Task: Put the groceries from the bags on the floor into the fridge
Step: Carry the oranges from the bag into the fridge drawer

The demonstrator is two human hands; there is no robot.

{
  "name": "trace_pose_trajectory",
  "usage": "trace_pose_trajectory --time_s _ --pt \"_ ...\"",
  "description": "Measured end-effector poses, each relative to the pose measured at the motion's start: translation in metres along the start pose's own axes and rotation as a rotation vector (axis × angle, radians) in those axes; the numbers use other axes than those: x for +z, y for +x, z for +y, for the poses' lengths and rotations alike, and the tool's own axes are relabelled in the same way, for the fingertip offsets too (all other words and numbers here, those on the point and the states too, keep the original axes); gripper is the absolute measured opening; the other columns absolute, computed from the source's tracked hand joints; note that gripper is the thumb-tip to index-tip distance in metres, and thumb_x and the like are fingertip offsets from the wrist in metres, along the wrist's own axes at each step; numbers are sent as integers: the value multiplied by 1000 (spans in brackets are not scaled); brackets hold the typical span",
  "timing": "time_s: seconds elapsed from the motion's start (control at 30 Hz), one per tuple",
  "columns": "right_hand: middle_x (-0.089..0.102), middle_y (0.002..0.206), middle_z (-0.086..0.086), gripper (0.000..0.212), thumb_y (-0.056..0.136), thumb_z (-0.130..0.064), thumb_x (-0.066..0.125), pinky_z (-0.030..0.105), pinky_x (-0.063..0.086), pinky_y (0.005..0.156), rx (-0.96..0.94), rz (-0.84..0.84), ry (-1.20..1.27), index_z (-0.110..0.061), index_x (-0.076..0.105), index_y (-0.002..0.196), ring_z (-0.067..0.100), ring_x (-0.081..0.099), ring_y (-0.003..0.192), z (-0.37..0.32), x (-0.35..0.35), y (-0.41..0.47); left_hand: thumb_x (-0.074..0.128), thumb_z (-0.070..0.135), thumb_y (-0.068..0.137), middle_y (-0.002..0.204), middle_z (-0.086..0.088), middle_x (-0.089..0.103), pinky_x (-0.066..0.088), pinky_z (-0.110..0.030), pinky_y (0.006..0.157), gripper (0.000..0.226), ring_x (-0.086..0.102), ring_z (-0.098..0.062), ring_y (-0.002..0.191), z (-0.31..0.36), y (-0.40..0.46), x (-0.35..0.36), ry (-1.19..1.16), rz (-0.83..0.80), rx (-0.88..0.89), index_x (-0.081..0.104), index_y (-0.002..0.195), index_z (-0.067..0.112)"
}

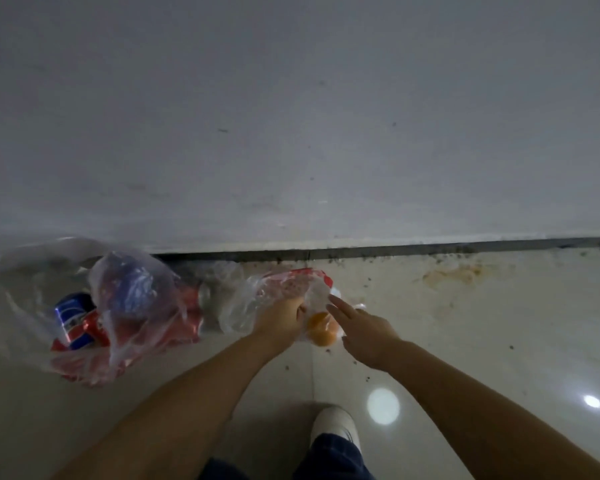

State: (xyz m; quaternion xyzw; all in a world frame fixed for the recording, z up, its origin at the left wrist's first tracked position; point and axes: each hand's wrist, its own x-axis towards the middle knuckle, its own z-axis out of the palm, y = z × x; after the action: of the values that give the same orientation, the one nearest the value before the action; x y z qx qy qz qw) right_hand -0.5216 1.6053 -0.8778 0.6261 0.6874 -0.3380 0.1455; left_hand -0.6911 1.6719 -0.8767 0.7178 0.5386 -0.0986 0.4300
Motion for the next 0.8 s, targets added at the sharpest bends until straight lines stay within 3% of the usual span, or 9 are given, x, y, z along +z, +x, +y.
trace_pose_trajectory --time_s 0.13,0.2,0.3,0.43,0.53,0.63,0.7,0.8 --pt "29 153 5 79 91 -34 58 28 54 77 -67 6 -2 -23 8 151 23 65 100 19 42 49 45 20 94 120 -1 61 39 -40 101 28 53 -22 114 -15 73 31 195 -33 84 65 114 22" --pt "43 144 7 79 89 -41 59 33 53 85 -30 3 56 -20 14 149 25 62 107 26 60 55 44 22 95 121 -2 61 40 -38 100 28 54 -19 108 -18 90 46 236 -142 128 63 116 22" --pt "52 130 7 50 93 -39 54 34 51 91 60 -23 83 -13 41 134 24 60 110 35 75 51 46 30 96 102 -6 65 51 -41 93 22 62 -21 90 -16 90 64 64 -339 120 63 106 19" --pt "53 126 6 30 97 -31 44 32 48 90 142 5 70 -13 61 114 23 57 111 45 76 47 57 38 85 104 -5 60 52 -36 88 30 61 -23 94 -14 74 85 -32 -446 58 57 109 21" --pt "44 142 -3 29 98 -25 41 31 47 92 111 43 64 -20 65 113 17 50 121 45 84 46 65 36 76 127 -4 45 45 -36 99 58 47 -24 118 -23 63 102 251 -432 165 41 128 25" --pt "23 156 -5 37 98 -20 39 30 47 95 57 43 -13 -27 54 131 17 41 131 43 92 42 69 35 78 145 -9 30 39 -40 107 75 37 -30 129 -24 56 104 371 -390 217 31 140 22" --pt "11 160 -3 43 99 -18 39 31 46 98 60 18 -71 -26 40 142 19 32 139 41 97 38 68 34 77 141 -10 35 42 -37 100 69 41 -28 124 -22 55 95 303 -365 163 36 136 19" --pt "2 161 4 57 97 -12 45 33 45 100 74 -33 -175 -18 23 149 25 19 146 38 99 37 66 44 70 114 -8 53 51 -38 83 53 55 -24 96 -25 58 72 134 -297 104 45 113 22"
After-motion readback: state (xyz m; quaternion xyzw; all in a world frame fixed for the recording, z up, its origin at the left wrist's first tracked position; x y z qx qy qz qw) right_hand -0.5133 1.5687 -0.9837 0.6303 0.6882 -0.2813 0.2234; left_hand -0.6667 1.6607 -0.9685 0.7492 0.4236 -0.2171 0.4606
